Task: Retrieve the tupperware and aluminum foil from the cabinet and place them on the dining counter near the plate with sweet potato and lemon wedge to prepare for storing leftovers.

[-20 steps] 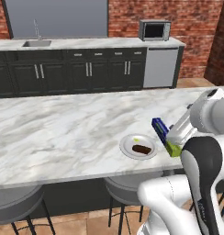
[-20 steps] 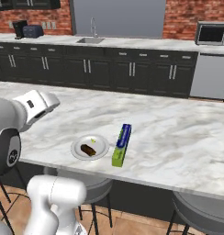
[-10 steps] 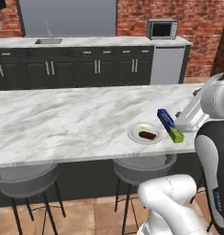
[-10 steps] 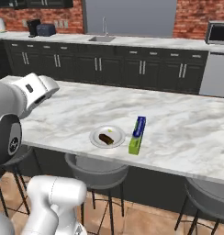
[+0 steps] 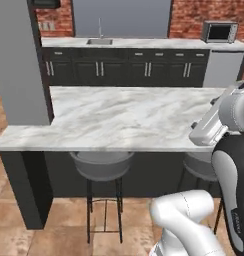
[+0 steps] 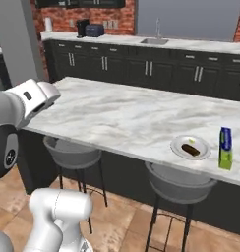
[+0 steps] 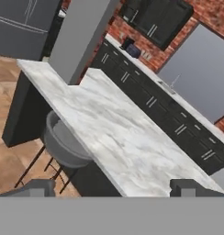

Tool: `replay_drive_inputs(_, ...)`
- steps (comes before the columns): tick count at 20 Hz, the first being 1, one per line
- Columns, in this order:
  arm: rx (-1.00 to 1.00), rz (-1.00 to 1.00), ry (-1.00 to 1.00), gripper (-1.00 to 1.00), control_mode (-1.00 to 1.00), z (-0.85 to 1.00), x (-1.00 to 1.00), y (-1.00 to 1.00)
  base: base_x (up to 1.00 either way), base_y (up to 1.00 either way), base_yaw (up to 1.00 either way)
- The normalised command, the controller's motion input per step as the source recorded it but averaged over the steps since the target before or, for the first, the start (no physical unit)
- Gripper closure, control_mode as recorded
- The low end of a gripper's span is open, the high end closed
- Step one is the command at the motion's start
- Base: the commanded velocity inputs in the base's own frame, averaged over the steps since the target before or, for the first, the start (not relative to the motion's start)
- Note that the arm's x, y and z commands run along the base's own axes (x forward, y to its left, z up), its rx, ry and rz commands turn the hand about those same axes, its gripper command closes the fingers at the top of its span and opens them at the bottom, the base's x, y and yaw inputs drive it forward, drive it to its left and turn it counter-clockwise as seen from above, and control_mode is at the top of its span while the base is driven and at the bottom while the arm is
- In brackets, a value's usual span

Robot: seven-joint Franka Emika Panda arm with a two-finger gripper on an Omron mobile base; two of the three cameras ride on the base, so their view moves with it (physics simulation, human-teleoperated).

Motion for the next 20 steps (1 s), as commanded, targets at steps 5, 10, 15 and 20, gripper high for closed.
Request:
replay_drive_inputs(5,0.00,0.00,0.00,-1.00,1.00,0.00,0.00,0.00,0.15,1.00,0.31)
replay_drive_inputs(10,0.00,0.00,0.00,-1.00,1.00,0.00,0.00,0.00,0.14,1.00,0.30)
replay_drive_inputs(15,0.00,0.00,0.00,-1.00,1.00,0.00,0.00,0.00,0.38,1.00,0.23)
replay_drive_inputs(20,0.00,0.00,0.00,-1.00,1.00,0.00,0.00,0.00,0.87,1.00,0.15)
